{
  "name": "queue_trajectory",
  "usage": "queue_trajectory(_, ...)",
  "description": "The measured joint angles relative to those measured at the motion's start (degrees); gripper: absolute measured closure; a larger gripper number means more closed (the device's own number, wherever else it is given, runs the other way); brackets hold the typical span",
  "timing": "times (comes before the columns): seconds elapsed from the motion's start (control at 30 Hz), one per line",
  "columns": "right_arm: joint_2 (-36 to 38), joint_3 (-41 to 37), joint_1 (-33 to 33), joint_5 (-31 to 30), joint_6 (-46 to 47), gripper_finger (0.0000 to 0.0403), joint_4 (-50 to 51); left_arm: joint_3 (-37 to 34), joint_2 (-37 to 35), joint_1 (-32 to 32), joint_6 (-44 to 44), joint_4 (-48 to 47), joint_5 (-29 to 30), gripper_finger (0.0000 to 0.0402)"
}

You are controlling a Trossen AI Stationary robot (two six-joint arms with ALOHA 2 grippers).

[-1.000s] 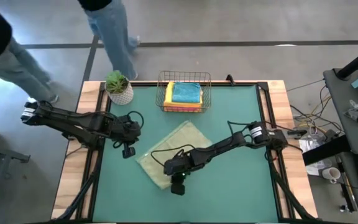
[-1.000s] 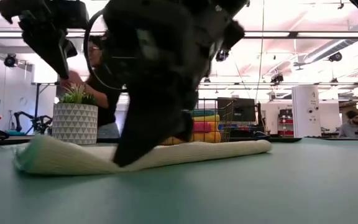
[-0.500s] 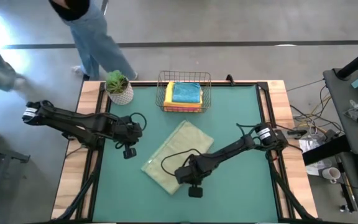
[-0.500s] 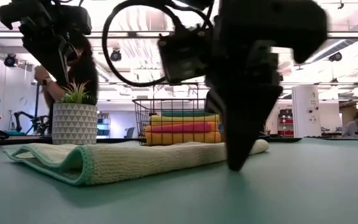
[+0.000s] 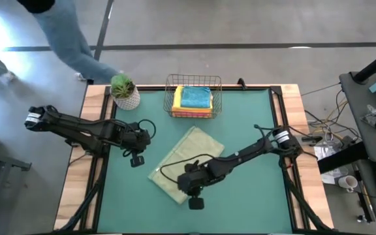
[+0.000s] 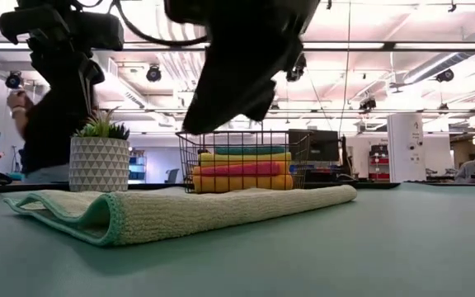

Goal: Fold microfiber towels
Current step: Fold the green microfiber towel

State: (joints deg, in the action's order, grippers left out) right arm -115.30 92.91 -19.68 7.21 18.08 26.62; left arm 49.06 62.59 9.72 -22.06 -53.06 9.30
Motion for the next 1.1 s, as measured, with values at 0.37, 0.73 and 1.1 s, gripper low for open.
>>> queue_trajectory(0.37, -6.09, -0.4, 0.82, 0.43, 1.75, 0.0394, -4.36, 0.04, -0.01, 0.0, -0.09, 0.04, -0.19, 0.04)
queue_trajectory(0.73, -5.49, -0.05, -0.53, 0.75, 2.9, 0.0394, 11.66, 0.04, -0.01, 0.01, -0.11, 0.06, -1.3, 0.04)
queue_trajectory(1.1, -3.23, -0.34, -2.56, -1.48, 3.41, 0.0394, 26.42, 0.04, -0.01, 0.01, -0.11, 0.33, -3.3, 0.04)
